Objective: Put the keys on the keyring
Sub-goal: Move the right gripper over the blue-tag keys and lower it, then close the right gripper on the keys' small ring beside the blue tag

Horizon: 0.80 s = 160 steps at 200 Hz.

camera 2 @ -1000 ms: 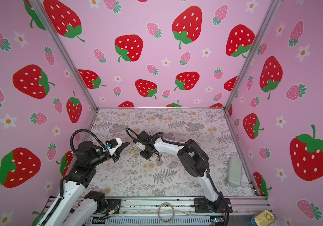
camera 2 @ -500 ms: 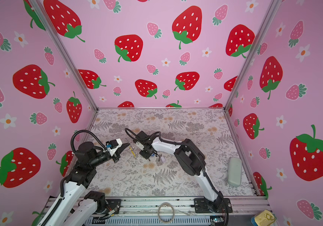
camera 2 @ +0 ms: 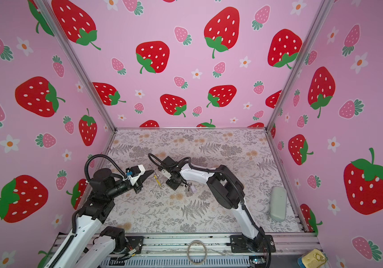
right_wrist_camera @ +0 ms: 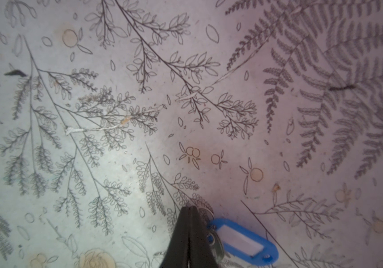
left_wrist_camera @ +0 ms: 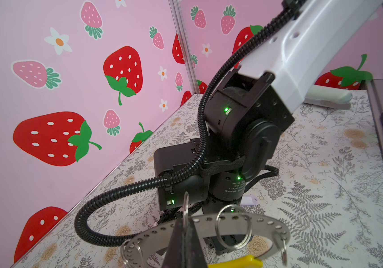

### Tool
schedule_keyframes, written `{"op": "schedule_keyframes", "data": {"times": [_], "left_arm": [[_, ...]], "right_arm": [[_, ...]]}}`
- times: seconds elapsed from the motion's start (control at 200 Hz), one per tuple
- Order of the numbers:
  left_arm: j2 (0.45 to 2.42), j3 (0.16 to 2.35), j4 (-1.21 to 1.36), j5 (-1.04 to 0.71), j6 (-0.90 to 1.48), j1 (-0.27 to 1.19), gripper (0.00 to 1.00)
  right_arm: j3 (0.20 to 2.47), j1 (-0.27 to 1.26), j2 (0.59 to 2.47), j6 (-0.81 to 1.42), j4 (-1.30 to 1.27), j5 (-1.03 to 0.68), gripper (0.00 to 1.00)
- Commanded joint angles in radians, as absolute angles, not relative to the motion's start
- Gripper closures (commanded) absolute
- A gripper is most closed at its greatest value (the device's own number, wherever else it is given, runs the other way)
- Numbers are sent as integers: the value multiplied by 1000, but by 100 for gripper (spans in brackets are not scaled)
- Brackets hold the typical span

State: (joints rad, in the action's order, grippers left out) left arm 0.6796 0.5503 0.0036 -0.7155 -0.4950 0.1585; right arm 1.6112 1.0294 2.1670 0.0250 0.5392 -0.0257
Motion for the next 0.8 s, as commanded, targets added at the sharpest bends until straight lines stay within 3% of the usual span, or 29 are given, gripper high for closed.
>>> {"op": "schedule_keyframes", "data": {"times": [0.0,0.26,0.42,0.485,0.515,0.62,0.795], "left_arm": [[661,554,49,-729,-490,153,100],[650,557,53,-735,-480,152,100],[646,554,48,-732,-480,153,100],[645,551,48,-731,-482,153,100],[646,551,47,-732,-480,152,100],[649,548,48,-730,-483,153,100],[649,546,48,-728,-485,153,100]], "right_arm": [[1576,1033,2087,-2,542,-17,97],[1492,981,1958,-41,446,-188,100],[1446,977,1951,-91,455,-139,99],[1426,981,1947,-116,445,-112,95],[1405,987,1939,-126,421,-86,86],[1349,990,1924,-145,354,-61,74],[1339,996,1946,-199,336,-42,70]]}}
